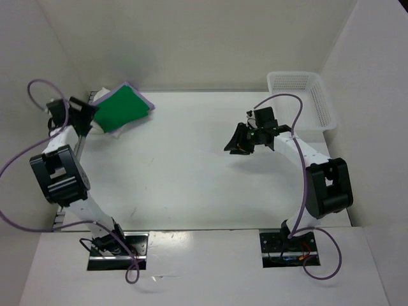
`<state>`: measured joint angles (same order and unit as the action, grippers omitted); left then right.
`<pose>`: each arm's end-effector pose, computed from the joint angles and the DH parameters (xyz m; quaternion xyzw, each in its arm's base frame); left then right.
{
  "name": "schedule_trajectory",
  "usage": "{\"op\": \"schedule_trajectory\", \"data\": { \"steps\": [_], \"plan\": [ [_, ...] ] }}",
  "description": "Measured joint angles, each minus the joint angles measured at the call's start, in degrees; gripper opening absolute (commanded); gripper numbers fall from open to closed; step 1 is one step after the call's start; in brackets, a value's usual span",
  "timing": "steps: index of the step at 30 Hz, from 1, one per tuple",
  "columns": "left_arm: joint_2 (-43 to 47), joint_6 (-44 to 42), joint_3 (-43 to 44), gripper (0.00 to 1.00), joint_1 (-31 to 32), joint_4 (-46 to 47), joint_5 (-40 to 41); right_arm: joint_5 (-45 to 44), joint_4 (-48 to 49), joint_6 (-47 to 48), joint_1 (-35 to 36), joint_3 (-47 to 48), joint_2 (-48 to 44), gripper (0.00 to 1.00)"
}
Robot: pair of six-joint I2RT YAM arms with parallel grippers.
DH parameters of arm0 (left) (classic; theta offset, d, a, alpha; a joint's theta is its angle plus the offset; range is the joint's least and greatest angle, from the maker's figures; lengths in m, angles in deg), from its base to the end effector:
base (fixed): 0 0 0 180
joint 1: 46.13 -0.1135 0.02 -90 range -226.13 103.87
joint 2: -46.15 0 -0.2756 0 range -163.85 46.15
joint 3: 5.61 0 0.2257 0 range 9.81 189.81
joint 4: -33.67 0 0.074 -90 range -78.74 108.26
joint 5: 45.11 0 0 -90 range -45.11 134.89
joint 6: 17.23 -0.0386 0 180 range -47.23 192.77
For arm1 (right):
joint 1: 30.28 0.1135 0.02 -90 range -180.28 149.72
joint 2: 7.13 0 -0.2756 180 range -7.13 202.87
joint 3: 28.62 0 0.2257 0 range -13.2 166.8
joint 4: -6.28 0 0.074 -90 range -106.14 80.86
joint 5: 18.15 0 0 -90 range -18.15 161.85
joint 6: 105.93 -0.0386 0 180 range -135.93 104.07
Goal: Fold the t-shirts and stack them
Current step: Put the neatly folded tshirt into the corner of the board with the left arm
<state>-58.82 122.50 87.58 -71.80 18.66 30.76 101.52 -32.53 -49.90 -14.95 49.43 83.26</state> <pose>0.3751 0.1698 0.2834 -0.4659 0.7082 -0.2108 0.4868 0.2937 0.1003 0.2571 0.0636 0.9134 0.3535 0.1915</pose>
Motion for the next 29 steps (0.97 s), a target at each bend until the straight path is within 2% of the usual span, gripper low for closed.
{"op": "schedule_trajectory", "data": {
  "steps": [3,5,7,8,14,18,21,29],
  "plan": [
    [7.85,4.81,-12.90,1.00,-4.31,-0.70,4.15,1.07,0.02,0.48,0.13,-0.87,0.20,0.50],
    [11.98,6.16,-16.33,1.00,-4.17,-1.79,5.60,1.42,-0.04,0.70,0.46,-1.33,0.20,0.56],
    [16.72,6.34,-18.29,1.00,-3.19,-2.12,6.40,1.40,0.02,0.76,1.16,-1.44,0.20,0.69],
    [19.52,6.10,-19.30,1.00,-2.67,-2.16,6.49,1.11,0.04,0.83,1.66,-1.51,0.20,1.00],
    [32.48,1.95,-26.62,1.00,2.97,-2.89,3.43,-2.05,-0.07,0.83,6.45,-1.95,0.24,1.00],
    [31.06,-3.48,-29.22,1.00,12.85,-7.98,-0.72,-1.86,-0.11,0.42,9.62,-1.97,1.16,1.00],
    [29.79,-6.27,-30.62,1.00,17.94,-12.24,-4.81,-1.81,-0.20,-0.24,11.15,-1.97,1.95,1.00],
    [38.25,-9.64,-34.56,1.00,19.74,-18.10,-9.84,-1.01,-0.17,-2.73,11.61,-2.23,0.42,1.00]
  ]
}}
